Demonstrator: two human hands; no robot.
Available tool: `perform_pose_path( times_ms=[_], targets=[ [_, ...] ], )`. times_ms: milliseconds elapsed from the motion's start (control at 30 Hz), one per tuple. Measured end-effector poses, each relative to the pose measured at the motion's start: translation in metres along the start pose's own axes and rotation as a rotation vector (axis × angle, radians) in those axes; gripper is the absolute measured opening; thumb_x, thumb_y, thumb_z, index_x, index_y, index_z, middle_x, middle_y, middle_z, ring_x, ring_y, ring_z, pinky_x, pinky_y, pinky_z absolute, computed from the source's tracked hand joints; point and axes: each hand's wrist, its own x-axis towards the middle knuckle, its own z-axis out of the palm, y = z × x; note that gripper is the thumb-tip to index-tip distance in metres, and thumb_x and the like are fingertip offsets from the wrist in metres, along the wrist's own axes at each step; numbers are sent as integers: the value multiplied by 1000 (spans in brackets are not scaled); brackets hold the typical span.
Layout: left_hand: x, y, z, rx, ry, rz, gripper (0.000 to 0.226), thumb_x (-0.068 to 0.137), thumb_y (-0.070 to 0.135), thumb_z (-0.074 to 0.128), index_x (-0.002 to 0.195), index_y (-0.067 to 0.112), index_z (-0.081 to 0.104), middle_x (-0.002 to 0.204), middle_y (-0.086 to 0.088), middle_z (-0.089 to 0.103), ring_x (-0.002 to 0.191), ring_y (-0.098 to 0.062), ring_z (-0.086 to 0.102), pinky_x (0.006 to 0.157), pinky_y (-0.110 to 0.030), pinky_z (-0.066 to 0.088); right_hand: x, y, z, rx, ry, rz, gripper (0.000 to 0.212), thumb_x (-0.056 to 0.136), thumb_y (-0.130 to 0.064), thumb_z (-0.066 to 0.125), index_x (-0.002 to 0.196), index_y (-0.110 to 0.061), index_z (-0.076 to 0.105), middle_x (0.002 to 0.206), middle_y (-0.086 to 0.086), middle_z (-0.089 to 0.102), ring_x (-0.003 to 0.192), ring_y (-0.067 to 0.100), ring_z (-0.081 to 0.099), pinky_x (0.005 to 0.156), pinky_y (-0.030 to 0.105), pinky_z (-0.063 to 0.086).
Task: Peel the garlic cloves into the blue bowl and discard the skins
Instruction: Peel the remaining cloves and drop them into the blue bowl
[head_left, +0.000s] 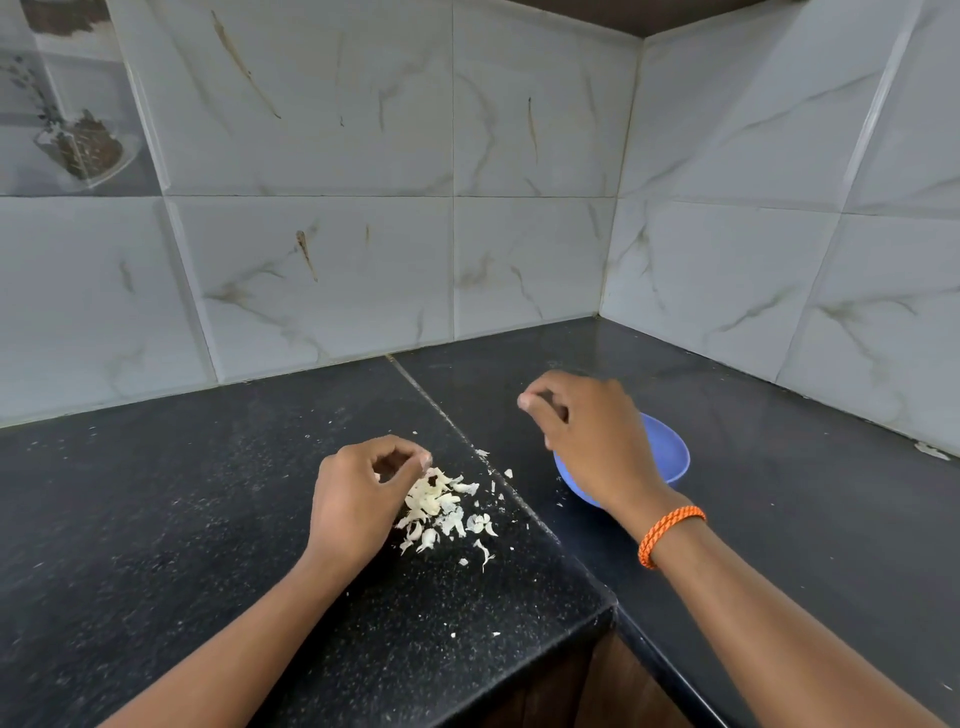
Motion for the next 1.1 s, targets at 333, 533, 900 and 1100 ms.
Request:
perform_pose_path(
  times_ms=[333,533,900,1100],
  targets=[
    [8,-21,-3,327,-172,101,16,88,32,85,84,43,75,104,27,66,106,3,47,80,-19,41,-33,-22,57,61,-274,-122,21,101,-14,65,110,-31,75,98,-12,55,82,7,56,67,33,50],
    [8,-24,-2,416,-174,59,8,92,42,80,86,38,77,89,20,66,99,-6,54,76,-34,53,-45,-36,75,12,-348,-180,18,104,-33,63,117,-31,74,109,-14,56,109,7,53,81,38,55],
    [5,-19,2,404,-163,43,10,98,38,76,89,41,77,75,22,70,71,-4,65,61,-26,46,-46,-37,82,-66,-258,-152,18,104,-32,64,114,-24,76,109,-10,58,106,12,53,77,27,44],
    [3,-17,1,229,-99,124,32,93,17,80,108,45,78,105,27,70,85,-5,66,76,-29,57,-40,-24,81,221,-139,4,11,102,-26,66,93,-29,70,92,-14,66,86,6,65,76,33,57]
  ],
)
